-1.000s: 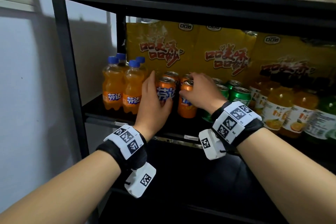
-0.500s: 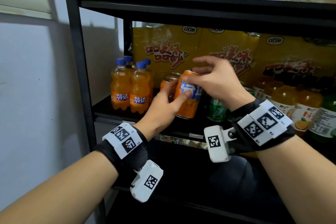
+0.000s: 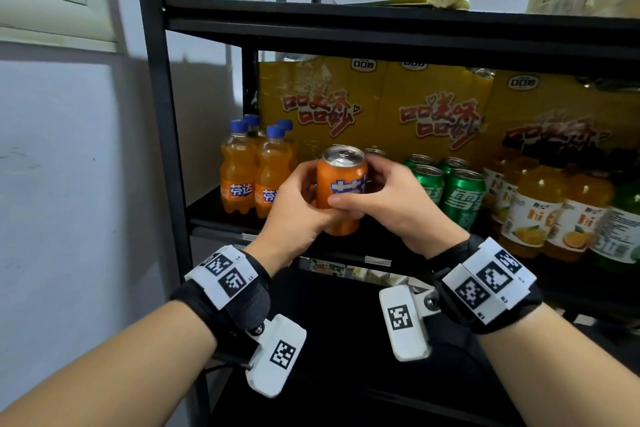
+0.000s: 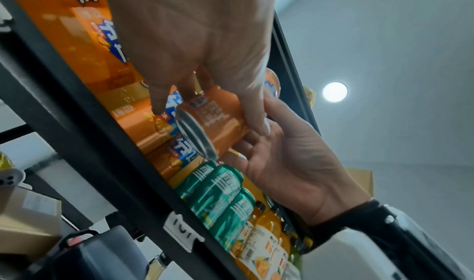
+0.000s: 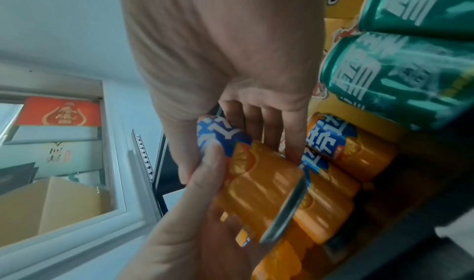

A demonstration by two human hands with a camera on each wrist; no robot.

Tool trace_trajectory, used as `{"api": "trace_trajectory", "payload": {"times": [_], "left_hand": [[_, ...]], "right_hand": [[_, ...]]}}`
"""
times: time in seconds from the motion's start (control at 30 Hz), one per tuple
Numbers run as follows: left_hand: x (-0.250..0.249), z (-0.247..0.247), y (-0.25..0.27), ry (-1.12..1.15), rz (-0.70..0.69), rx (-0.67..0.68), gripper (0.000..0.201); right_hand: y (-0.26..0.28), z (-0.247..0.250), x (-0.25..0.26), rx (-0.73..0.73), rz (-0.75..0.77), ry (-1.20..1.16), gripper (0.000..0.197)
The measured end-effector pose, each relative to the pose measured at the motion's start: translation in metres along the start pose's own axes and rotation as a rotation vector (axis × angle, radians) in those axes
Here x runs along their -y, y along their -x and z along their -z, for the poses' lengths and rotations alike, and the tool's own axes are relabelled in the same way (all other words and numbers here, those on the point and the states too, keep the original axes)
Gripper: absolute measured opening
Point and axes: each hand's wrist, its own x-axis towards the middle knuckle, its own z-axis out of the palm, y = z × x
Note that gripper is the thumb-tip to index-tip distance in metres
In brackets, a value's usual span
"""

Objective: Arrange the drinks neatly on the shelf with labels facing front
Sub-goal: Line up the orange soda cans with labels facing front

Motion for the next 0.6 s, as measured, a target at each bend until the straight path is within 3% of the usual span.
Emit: {"api": "trace_trajectory", "payload": {"times": [0.1,0.3,0.5,0.6], "left_hand": [[0.002,0.002,0.004,-0.052,-0.074,0.01,0.082],[0.007,0.005,0.011,-0.077,-0.092,0.031,0.088],[0.016,0.032,0.027,-0.374,-0.058,0.287,0.105],[0.025,0.044,0.039,-0.527,-0.084,0.381,0.088]], "right_hand": [[0.004,-0.007,-0.004,-0.05,0.05,0.02,0.077],[0.013,-0.016,-0.011,-0.074,0.051,-0.009,0.076],[0.037,-0.015,-0.026,-0.1,0.022,-0.14,0.062],[0.052,-0.012,-0.033,-0.096,0.012,-0.14,0.061]]}}
